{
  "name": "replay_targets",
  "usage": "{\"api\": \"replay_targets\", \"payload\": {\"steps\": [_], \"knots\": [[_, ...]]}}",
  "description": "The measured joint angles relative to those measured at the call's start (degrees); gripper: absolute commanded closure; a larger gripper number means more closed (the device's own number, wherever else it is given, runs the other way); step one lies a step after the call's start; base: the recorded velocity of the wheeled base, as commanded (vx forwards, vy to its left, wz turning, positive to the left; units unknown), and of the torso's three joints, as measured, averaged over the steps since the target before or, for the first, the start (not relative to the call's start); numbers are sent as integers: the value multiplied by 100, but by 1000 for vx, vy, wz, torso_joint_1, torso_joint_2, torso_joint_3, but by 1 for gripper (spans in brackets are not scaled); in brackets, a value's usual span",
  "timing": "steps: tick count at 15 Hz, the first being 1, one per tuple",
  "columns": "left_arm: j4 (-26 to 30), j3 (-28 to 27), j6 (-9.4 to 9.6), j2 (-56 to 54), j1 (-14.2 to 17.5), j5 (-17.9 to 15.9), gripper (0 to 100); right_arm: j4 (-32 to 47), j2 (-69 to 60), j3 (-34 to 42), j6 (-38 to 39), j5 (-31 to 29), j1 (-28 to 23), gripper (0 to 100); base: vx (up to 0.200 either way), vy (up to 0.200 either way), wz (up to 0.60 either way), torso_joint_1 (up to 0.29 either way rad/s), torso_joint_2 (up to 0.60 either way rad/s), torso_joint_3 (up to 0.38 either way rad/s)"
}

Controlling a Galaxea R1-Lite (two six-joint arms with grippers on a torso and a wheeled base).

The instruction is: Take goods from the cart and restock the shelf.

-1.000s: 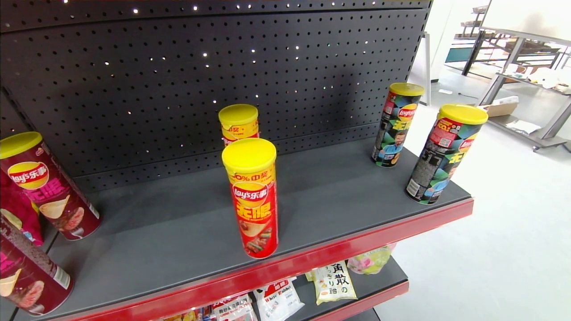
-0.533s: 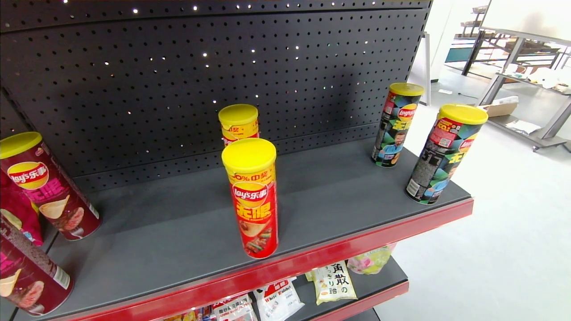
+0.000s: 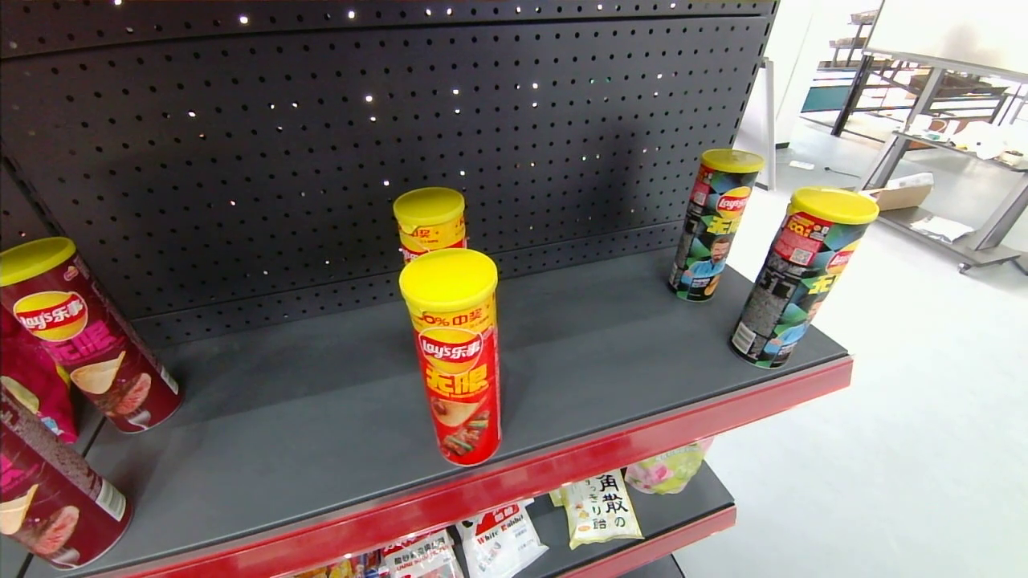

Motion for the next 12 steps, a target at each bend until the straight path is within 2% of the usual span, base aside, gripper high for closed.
{"api": "replay_targets", "payload": {"steps": [3,12], "knots": [[2,41,-4,0,-2,-2,0,2,0,0,0,0,0,0,0,0,0,0,0,0],[0,48,-24,1,0,5,0,2,0,-2,-11,2,2,0,0,0,600,4,2,0]]}}
